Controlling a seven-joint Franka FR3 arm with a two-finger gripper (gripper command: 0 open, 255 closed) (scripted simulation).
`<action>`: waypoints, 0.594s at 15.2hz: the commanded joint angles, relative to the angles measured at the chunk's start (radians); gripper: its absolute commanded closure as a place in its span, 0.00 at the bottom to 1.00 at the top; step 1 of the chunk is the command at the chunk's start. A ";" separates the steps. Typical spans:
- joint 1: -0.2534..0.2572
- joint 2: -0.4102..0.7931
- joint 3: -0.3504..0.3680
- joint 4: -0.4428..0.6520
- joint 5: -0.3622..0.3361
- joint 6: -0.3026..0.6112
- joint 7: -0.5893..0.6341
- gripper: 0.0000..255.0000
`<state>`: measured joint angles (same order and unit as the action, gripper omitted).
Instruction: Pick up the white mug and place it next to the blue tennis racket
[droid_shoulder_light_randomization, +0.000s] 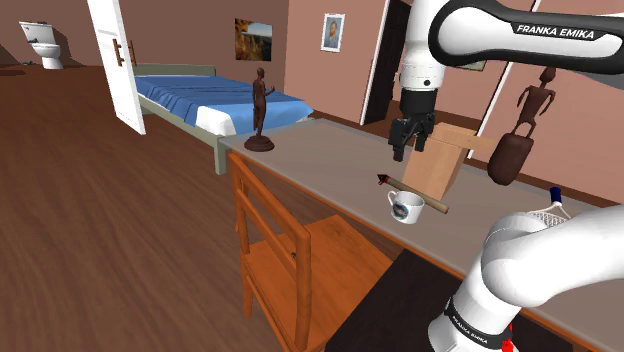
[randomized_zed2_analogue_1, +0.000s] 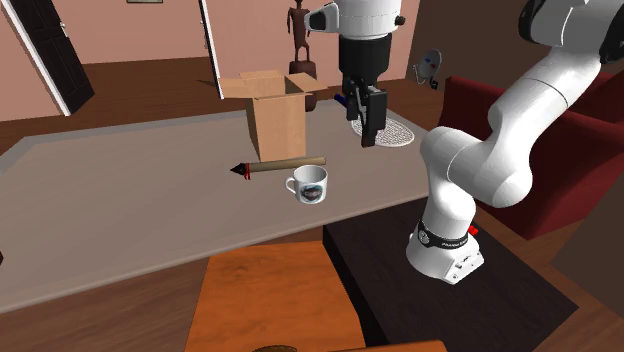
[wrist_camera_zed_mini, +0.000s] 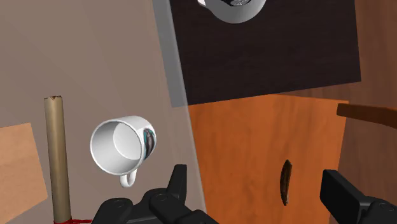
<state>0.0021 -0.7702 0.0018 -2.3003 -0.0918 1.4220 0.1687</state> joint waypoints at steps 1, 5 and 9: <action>0.000 0.000 0.000 0.000 0.000 0.000 0.000 0.00; -0.019 -0.035 -0.068 -0.128 -0.046 0.119 -0.060 0.00; -0.045 -0.044 -0.142 -0.236 -0.097 0.245 -0.118 0.00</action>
<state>-0.0384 -0.8198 -0.1237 -2.5110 -0.1780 1.6280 0.0619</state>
